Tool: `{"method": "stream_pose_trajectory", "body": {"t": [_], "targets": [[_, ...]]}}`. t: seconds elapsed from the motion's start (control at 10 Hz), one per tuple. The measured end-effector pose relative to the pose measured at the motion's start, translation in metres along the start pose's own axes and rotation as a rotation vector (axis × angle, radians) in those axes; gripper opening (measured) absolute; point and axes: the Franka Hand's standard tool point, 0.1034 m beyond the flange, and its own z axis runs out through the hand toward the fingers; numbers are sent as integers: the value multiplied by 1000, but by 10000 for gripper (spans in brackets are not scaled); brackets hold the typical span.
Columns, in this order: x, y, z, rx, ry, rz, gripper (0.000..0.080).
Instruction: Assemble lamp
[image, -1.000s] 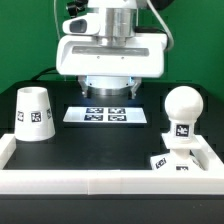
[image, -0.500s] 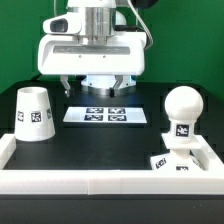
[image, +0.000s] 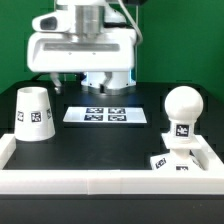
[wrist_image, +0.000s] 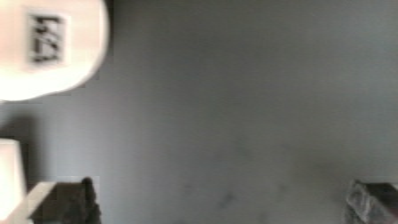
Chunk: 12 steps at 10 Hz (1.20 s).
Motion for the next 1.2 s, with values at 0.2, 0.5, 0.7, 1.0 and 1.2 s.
{"method": "stream_pose_trajectory", "body": {"t": [0.2, 0.5, 0.7, 1.0, 1.2], "targets": [[-10, 24, -7, 2, 0, 1, 699], [-18, 43, -8, 0, -7, 11, 699], [-25, 50, -9, 2, -9, 34, 699], [-38, 54, 2, -11, 2, 27, 699], [-38, 54, 2, -12, 3, 27, 699]]}}
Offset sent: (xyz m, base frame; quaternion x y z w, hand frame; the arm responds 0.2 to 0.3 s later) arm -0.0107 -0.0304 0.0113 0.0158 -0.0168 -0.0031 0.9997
